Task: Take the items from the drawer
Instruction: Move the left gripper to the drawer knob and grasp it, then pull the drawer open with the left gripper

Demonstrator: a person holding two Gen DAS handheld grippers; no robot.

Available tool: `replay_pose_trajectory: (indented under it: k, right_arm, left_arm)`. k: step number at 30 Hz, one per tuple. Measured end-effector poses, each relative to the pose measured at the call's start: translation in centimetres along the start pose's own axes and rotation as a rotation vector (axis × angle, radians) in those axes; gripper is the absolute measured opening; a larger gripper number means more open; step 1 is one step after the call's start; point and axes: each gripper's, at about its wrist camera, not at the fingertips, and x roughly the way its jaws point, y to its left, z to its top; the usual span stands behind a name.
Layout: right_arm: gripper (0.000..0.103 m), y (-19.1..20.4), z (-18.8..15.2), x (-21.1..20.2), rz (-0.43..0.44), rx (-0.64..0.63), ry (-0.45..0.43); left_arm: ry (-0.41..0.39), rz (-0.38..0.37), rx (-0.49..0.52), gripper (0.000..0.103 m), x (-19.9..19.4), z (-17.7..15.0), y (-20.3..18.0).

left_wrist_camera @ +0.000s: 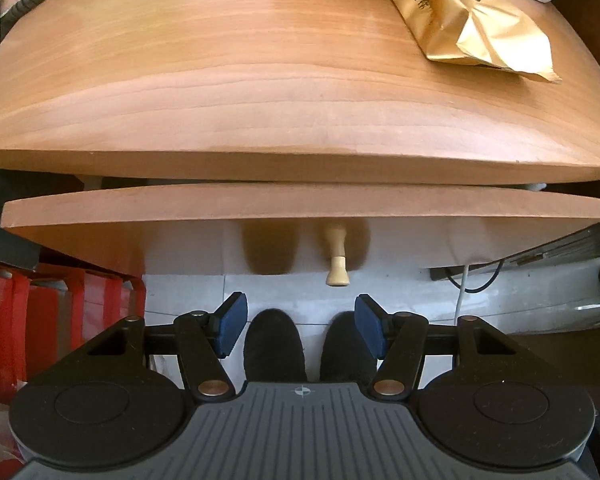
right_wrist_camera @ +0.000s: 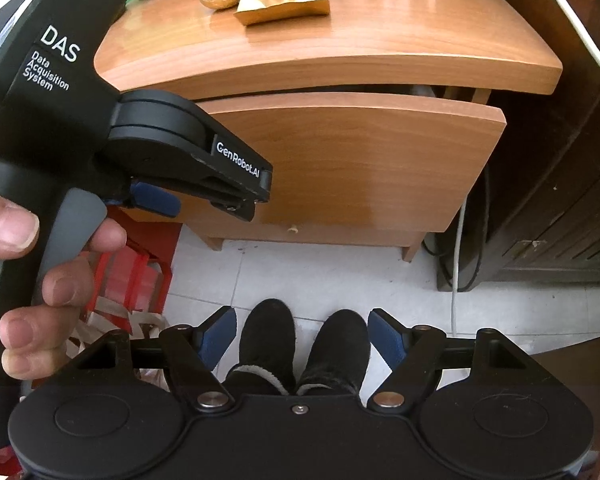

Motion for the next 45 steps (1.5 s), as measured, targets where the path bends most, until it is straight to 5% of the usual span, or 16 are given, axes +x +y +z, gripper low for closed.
replay_pose_trajectory:
  k: [16, 27, 45]
  right_arm:
    - [0.071, -0.1, 0.5, 0.7, -0.003, 0.018, 0.008]
    - [0.071, -1.2, 1.0, -1.4, 0.019, -0.027, 0.015]
    - [0.07, -2.5, 0.9, -4.8, 0.001, 0.006, 0.012]
  left_arm:
    - [0.064, -0.025, -0.011, 0.049, 1.1, 3.5, 0.0]
    - [0.114, -0.033, -0.048, 0.015, 2.3, 4.5, 0.5]
    - [0.117, -0.004, -0.05, 0.013, 1.9, 3.5, 2.5]
